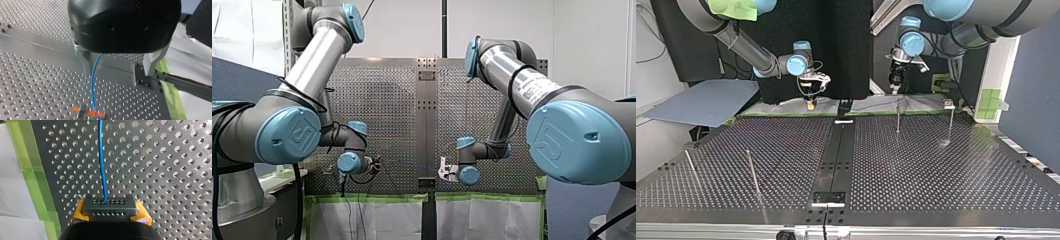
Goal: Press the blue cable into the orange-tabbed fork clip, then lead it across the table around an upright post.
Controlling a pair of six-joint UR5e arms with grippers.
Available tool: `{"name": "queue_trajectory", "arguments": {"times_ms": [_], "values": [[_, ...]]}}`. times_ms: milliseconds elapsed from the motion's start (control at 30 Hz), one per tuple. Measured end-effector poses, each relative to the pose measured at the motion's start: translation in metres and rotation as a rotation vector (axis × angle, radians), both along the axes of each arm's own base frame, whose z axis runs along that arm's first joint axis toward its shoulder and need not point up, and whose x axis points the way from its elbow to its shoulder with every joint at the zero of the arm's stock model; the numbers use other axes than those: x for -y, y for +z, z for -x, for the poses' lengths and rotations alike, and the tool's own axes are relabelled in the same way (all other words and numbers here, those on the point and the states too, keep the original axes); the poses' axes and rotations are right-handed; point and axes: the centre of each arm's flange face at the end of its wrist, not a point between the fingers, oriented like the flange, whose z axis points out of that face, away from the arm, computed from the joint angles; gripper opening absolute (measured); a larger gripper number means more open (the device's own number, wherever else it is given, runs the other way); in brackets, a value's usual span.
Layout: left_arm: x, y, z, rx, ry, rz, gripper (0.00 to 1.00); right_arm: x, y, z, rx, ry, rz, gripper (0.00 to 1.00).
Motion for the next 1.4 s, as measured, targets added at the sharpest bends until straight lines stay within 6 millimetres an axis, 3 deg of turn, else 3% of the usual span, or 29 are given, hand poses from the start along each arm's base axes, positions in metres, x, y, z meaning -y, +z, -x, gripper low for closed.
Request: {"name": "queue_trajectory", "arguments": {"times_ms": [233, 600, 833, 1167, 1400], "values": [[0.022, 0.003, 0.004, 0.01, -0.004, 0.016, 1.0, 0.0, 0.0, 0.0, 0.001, 0.0, 0.001, 0.0], [0.066, 0.021, -0.014, 0.05, 0.007, 0.024, 1.0, 0.0, 0.0, 0.0, -0.002, 0.001, -0.002, 0.0], [0.065, 0.026, -0.032, 0.071, 0.064, 0.051, 1.0, 0.0, 0.0, 0.0, -0.002, 0.001, -0.002, 0.0], [0.064, -0.006, -0.046, 0.021, 0.085, 0.033, 1.0, 0.001, -0.001, 0.002, -0.005, -0.002, -0.005, 0.0], [0.066, -0.002, -0.062, 0.047, 0.104, 0.035, 1.0, 0.001, -0.001, 0.003, -0.006, -0.003, -0.006, 0.0]]}}
